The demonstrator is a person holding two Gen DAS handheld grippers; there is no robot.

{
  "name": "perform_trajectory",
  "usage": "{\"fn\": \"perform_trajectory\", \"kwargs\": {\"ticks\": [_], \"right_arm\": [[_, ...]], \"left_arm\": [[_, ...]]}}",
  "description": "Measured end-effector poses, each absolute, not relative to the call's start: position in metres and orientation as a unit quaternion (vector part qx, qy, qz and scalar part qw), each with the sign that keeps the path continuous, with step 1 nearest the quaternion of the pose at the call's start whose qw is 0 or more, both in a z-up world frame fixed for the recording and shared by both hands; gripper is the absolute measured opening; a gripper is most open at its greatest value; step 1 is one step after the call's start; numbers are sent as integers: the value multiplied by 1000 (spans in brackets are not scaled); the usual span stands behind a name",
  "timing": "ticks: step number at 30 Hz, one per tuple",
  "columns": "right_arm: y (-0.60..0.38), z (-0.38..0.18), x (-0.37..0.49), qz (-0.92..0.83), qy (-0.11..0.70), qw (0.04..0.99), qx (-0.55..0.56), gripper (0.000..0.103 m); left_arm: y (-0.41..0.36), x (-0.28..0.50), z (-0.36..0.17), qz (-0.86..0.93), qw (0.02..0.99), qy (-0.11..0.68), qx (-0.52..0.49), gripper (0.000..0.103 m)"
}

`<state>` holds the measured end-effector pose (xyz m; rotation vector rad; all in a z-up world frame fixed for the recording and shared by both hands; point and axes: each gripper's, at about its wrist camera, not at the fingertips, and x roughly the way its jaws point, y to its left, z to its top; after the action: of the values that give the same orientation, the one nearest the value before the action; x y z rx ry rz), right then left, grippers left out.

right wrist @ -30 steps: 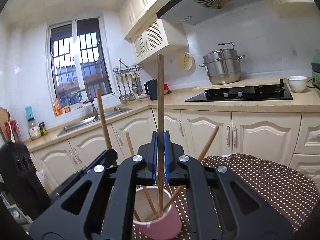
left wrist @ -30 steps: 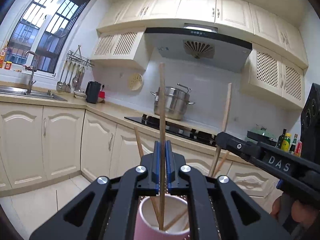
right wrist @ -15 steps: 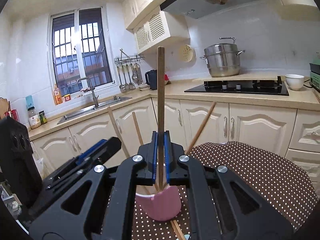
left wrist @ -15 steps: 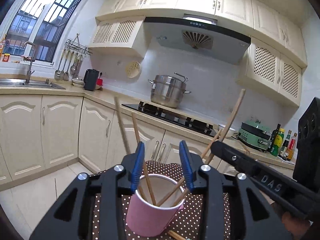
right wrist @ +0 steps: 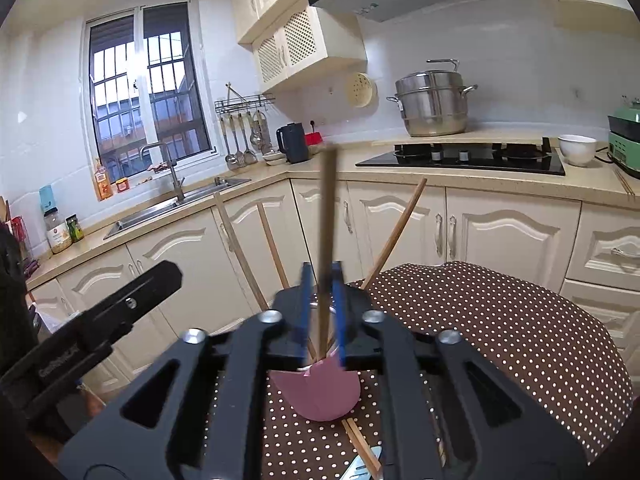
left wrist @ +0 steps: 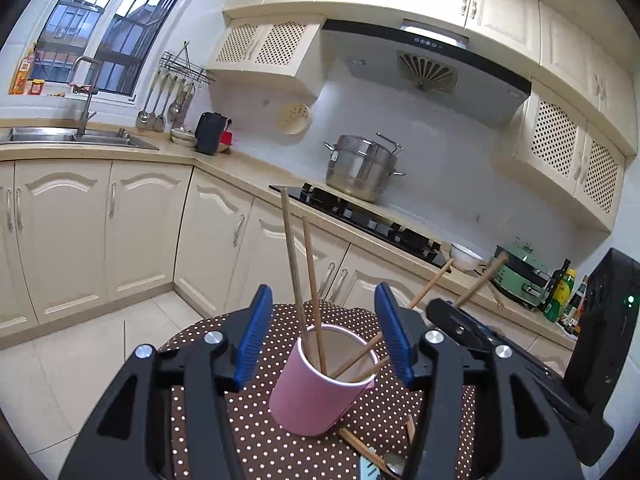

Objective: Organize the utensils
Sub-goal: 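Drop the chopsticks into the pink cup by opening both tools, then move both open tools back down to the remaining chopsticks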

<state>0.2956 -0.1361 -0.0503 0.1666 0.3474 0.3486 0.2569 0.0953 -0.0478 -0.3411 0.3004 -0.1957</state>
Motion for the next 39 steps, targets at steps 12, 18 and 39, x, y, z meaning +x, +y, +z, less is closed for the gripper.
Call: {"fn": "perform_trajectory", "kwargs": {"ticks": [12, 18, 39], "right_arm": [[-154, -32, 267, 160, 165, 970, 85, 57], [-184, -34, 248, 145, 184, 969, 83, 59], [-279, -154, 186, 101, 333, 918, 188, 63]], "left_arm": [[90, 231, -35, -109, 967, 174, -151, 59], [79, 227, -44, -130, 955, 227, -138, 59], [-50, 231, -143, -248, 838, 485, -37, 39]]}}
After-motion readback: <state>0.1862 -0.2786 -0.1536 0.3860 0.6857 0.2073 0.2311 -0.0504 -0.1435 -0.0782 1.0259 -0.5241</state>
